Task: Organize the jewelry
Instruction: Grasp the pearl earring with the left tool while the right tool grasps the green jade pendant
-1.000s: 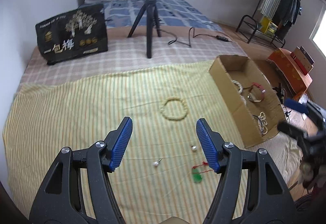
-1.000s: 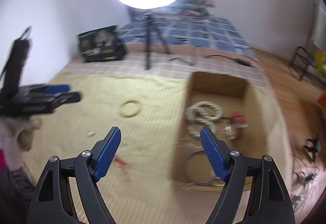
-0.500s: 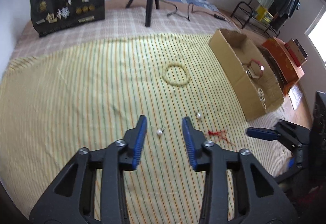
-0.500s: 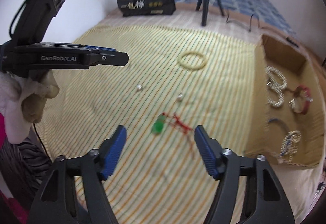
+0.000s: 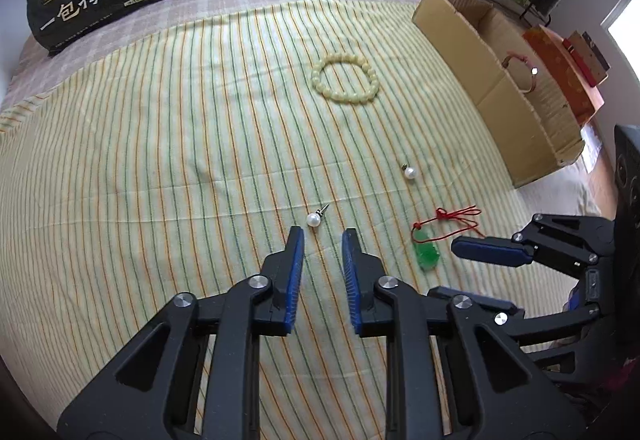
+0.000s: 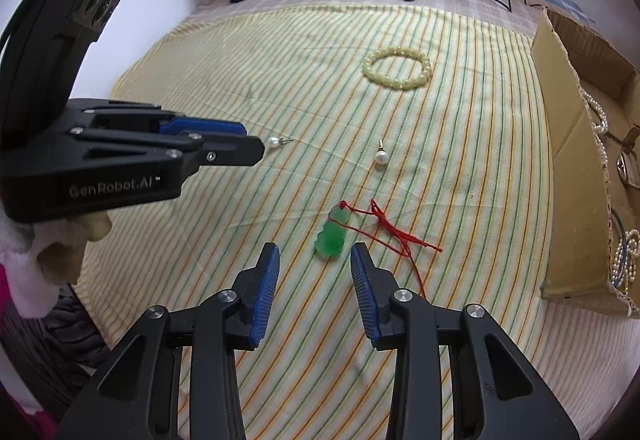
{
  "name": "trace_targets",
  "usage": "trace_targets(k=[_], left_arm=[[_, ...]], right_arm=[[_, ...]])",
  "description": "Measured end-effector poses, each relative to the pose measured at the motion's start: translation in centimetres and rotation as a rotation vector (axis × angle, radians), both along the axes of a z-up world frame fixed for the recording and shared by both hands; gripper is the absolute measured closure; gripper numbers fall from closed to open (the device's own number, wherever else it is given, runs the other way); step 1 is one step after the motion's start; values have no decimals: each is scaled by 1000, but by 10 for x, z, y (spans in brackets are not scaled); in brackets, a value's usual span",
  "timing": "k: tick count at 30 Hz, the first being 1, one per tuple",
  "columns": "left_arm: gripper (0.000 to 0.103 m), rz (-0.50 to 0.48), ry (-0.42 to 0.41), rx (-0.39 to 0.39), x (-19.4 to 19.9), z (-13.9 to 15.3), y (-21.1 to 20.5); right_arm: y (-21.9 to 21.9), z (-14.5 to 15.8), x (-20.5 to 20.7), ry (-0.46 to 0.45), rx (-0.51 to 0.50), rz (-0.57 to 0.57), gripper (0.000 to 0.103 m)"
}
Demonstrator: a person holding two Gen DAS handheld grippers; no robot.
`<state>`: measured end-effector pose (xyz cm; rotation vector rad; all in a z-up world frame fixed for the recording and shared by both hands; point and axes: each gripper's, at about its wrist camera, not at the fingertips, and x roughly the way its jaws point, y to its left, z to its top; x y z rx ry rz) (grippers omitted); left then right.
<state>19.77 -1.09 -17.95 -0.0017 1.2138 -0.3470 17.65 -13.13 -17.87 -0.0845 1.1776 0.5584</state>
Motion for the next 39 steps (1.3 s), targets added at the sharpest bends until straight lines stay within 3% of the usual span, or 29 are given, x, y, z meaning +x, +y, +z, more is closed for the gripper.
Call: trace_targets(k=[19,24,30,39], left_arm=[[86,-41,-5,79,11,-18,-14],[96,-39,-5,81,11,-20,-15],[97,-39,-12,90,10,-20,-15],[97,0,-42,64,9,-5,-8]], right_arm=[[5,-9,11,8,-21,-3,69],[11,-13,12,0,-43,4,70],[10,-15,13,-15,-74,7,87],[3,-5,13,-13,-31,-3,88]])
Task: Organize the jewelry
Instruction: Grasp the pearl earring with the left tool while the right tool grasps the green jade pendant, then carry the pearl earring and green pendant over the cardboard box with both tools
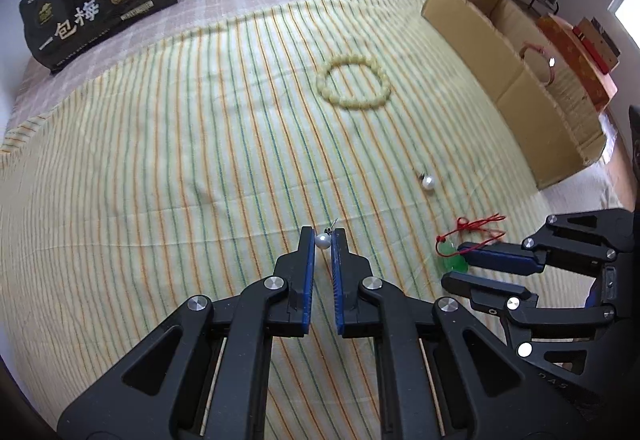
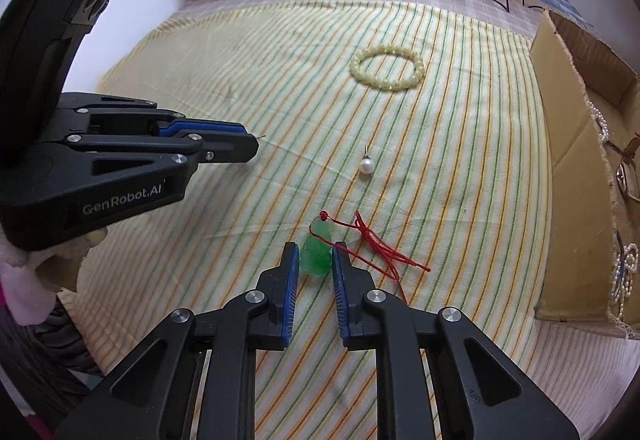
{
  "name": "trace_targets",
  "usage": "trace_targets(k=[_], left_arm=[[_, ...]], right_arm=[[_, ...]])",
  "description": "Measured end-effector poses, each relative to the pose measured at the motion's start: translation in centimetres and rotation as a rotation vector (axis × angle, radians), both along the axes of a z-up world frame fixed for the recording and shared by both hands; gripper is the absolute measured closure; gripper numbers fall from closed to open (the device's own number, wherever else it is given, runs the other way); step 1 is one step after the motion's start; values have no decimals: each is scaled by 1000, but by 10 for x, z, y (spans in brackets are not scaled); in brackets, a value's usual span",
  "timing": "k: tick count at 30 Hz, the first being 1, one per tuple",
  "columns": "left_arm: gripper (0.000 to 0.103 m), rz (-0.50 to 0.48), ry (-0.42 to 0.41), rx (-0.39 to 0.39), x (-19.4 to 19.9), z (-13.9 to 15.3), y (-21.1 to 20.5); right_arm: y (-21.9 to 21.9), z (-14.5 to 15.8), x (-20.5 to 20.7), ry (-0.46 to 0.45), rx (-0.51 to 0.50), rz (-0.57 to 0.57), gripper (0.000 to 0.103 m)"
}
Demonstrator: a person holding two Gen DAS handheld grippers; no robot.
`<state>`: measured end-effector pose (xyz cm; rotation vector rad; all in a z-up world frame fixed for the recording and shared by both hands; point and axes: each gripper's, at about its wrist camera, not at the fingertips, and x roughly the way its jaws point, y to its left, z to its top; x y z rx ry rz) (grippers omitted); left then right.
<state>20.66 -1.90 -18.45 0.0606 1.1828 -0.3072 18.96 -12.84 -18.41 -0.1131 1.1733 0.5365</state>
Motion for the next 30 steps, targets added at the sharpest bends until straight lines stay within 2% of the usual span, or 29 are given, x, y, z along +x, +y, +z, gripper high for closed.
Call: trace_targets(k=[20,30], left_arm=[[97,52,-151,-158,-1,78,6],[97,23,-204,-218,-3,105,-16]], right_arm=[[-42,83,4,-188,118,-99,88],[-75,113,14,-262,146,-174,88]])
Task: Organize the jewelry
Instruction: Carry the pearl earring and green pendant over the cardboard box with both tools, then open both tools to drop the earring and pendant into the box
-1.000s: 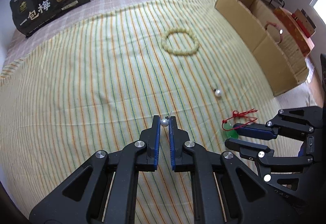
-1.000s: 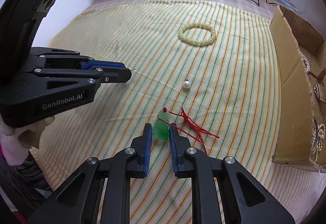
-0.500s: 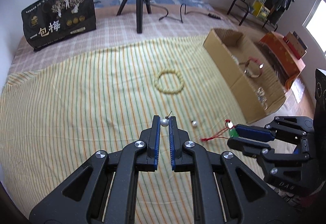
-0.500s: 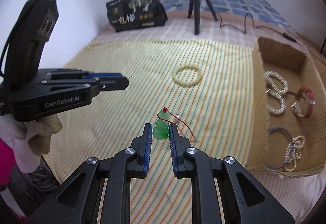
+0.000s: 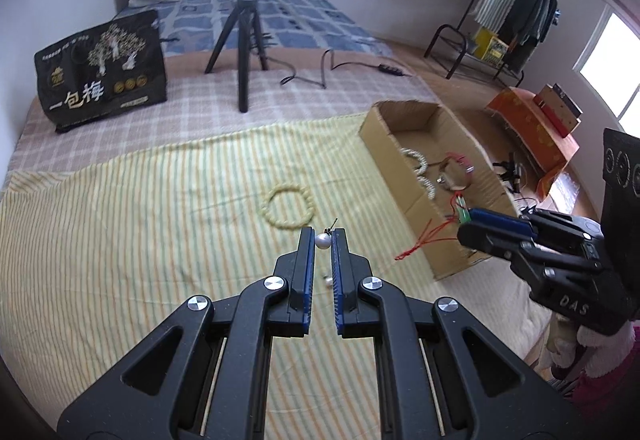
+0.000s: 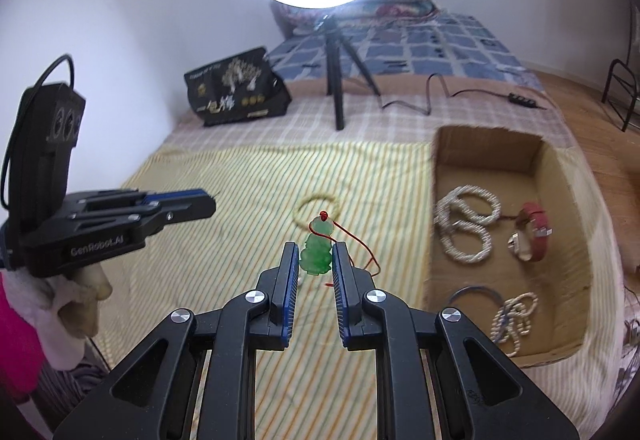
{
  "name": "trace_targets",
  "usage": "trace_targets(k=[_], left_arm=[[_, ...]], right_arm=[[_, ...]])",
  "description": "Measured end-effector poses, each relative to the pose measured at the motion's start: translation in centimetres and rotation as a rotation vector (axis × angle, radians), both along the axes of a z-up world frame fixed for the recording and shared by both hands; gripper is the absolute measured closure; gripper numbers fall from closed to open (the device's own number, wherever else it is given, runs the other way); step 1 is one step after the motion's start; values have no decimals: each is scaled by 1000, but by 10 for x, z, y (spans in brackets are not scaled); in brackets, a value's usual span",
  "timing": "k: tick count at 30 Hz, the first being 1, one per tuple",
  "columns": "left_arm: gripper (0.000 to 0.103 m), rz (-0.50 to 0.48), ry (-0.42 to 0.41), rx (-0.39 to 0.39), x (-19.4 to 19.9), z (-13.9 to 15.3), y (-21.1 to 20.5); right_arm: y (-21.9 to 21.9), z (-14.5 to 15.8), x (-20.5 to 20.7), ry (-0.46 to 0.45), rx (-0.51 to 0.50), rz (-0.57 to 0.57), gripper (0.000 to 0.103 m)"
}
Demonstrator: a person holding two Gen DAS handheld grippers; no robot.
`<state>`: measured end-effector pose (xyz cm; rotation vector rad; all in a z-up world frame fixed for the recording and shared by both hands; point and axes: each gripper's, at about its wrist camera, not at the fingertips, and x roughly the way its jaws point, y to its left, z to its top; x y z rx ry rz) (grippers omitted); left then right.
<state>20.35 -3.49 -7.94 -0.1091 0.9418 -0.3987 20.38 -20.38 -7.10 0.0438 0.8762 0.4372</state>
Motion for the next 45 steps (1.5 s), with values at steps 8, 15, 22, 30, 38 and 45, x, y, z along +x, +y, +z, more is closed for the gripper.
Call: trace_targets(k=[8,15,22,30,38,45], left_arm=[[97,-52,-24,-23,0,10,-35],[97,-103,-23,-27,0,7,-69],[97,-159,-16,-30,-3,3,-104],[97,-221,1,-15,-6,-7,-142],[97,-258,18,-5,-8,-17,-169],[97,-286,38,13,-8,-28,-187]], right_arm=[[-38,15,5,-38,8,-86,88],[-70,16,7,-43,-17,-151,88],[-104,17,8,-37,-28,-216,88],[-133,5,14,-4,-54,-275,88],[-154,-8,22,30,-92,-314,88],[-164,-21,29,66,-125,-330,88]])
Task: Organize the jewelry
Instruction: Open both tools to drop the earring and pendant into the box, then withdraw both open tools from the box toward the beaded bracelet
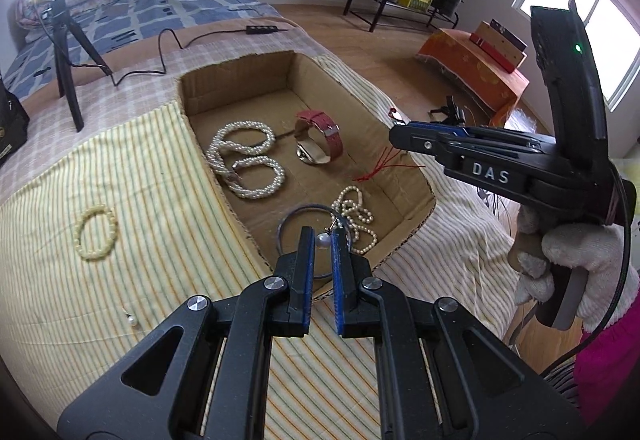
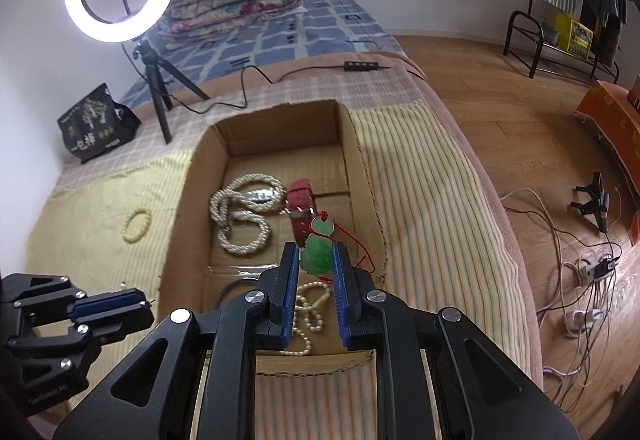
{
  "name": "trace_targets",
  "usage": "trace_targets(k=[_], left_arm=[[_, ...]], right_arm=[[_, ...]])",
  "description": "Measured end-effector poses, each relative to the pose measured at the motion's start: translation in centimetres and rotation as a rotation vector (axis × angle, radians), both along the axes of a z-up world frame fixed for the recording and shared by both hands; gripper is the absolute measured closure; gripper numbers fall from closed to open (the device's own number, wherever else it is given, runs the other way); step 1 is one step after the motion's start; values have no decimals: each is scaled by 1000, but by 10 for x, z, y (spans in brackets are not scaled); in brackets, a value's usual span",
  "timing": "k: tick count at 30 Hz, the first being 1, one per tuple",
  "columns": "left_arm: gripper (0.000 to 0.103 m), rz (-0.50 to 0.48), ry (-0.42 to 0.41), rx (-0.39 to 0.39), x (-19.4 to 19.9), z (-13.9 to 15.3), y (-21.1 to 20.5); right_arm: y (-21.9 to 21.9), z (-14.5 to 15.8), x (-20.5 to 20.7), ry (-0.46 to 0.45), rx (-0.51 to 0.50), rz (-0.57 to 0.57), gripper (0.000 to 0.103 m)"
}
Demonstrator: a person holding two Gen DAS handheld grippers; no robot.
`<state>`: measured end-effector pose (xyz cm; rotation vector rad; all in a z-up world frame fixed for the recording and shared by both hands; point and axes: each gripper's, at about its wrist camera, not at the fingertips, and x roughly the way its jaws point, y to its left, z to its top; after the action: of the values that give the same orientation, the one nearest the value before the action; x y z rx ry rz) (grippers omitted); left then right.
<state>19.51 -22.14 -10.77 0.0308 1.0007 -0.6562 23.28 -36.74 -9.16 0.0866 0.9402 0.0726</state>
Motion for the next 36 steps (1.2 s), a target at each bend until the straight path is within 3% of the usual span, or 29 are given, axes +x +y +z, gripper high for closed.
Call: trace_targets(k=[15,17,19,20,21,24,29,33,36], left_arm=[[97,-18,13,9,-3,-6,-7],[95,-19,15,16,-2,-7,-7],[78,-20,17,20,-2,-6,-7],[63,-19,19,21,-2,-6,-7],[59,-17,17,17,-2,-6,-7],[59,-18,13,23,-2,-5,-8],[58,-17,16,33,-3,-7,-8],[48,-16,17,37,-3,-7,-8],[48,-15,13,37,-4,-6,-6]], right_arm=[[2,-6,2,23,-23,8,86],[3,-6,2,21,-33,4,76],[3,-4,1,14,-41,-1,66],[3,-4,1,11,-44,-3,65],[3,-3,1,9,-48,-5,61],[4,-1,1,-1,-67,-19,40],[5,2,1,-18,-106,-44,30],[7,3,1,-22,-120,-51,29],[8,4,1,-23,-124,-54,29]])
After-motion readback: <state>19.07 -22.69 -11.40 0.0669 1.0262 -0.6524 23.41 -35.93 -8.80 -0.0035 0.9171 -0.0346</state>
